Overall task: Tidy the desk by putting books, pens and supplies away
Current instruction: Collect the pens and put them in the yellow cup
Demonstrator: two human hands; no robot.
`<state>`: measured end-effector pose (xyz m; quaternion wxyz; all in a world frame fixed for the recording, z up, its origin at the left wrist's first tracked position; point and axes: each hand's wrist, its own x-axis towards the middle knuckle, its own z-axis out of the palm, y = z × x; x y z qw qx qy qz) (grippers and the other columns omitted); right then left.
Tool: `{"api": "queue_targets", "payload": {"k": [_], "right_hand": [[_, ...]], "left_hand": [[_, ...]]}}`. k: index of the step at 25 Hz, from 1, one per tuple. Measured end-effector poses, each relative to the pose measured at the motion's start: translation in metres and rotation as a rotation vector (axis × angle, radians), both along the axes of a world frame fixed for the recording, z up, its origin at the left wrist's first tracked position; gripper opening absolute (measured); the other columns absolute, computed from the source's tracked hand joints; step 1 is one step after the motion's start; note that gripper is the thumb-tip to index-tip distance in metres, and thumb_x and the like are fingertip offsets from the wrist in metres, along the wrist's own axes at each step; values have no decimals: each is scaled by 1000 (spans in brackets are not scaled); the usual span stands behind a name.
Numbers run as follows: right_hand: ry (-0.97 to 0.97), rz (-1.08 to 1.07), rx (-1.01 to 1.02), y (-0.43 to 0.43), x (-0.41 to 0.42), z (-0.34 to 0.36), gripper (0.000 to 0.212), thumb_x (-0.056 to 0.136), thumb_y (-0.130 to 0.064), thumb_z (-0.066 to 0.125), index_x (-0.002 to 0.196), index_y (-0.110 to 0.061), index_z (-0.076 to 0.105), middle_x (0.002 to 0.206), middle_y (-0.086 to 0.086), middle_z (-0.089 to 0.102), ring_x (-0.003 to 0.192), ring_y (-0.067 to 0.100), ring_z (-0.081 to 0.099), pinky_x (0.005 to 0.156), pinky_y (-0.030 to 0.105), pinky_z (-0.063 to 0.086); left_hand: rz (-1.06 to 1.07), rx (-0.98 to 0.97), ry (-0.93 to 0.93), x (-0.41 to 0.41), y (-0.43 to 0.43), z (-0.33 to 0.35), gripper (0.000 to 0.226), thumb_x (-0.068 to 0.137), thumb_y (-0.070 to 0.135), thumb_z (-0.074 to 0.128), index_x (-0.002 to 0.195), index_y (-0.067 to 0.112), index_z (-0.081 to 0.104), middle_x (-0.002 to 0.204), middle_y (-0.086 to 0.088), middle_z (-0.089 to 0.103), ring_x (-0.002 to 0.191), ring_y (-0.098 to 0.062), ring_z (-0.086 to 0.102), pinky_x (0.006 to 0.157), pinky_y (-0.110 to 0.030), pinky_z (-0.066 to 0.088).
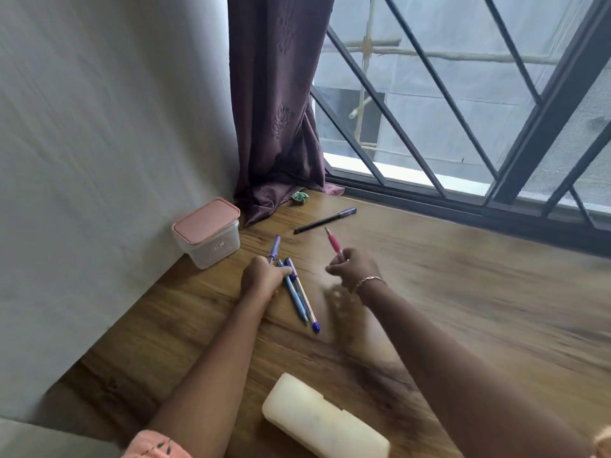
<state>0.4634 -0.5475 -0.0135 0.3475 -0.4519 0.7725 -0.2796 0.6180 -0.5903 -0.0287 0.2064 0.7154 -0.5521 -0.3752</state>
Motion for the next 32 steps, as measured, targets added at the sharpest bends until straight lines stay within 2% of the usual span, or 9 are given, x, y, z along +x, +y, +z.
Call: {"api": "queue_targets", "payload": {"k": [3,9,11,14,19,21,26,29,32], "right_hand": [[95,58,43,-10,28,-8,11,77,-20,70,84,-13,65,99,10,69,90,23,63,71,29,45],[258,170,95,-11,53,-11,32,81,-30,65,105,-9,62,109,12,65,102,28,60,69,26,37],[336,197,78,-7,60,-8,30,83,-26,61,106,-8,60,111,13,62,103,29,59,70,27,39],[287,160,125,-7,56,-10,32,80,-29,63,102,-5,62,95,14,61,90,29,59,63,26,36],[-457,-60,89,-2,34,-2,16,80,-10,64,67,-5,57,62,9,57,41,11,56,43,22,47],[-739,-70,87,5,29,5,12,87,-5,55,75,-5,56,59,8,62,37,7,56,34,15,35],[-1120,-164,27,6,16,4,15,92,2,41,97,-4,54,53,3,58,46,15,63,43,22,45],[-1182,-273,-13,4,5,4,14,92,0,46,85,-12,52,55,2,44,35,10,45,37,14,37],[-1159,-367,-32,1,-7,-3,18,91,-1,48,80,-14,49,52,1,44,31,8,41,34,12,34]], "left_hand": [[-69,13,-143,-4,-4,-3,42,75,31,74,105,6,59,106,-17,68,98,-33,66,82,-37,53],[-106,-20,-239,-4,-3,1,38,80,31,68,106,5,60,111,-14,65,105,-31,61,79,-32,48],[-78,17,-147,0,-5,-2,37,76,29,69,102,3,62,104,-17,67,98,-33,65,74,-33,50],[-32,72,181,9,-1,-2,16,78,21,64,82,7,58,67,-14,60,53,-26,57,45,-23,37],[27,152,645,11,3,12,13,90,10,46,79,10,51,63,-7,56,46,-10,35,31,-11,24],[18,161,718,6,1,18,11,94,12,45,88,9,54,64,-5,51,50,-10,39,34,-14,30],[46,205,1012,-20,1,21,12,100,10,38,96,8,49,59,-4,45,43,-12,48,38,-17,39],[-67,38,740,-37,-7,19,8,95,17,52,97,10,49,59,0,42,37,-8,39,37,-16,30],[-268,-324,159,-55,-31,24,14,87,19,64,98,11,61,79,-2,61,71,-18,56,62,-25,41]]}}
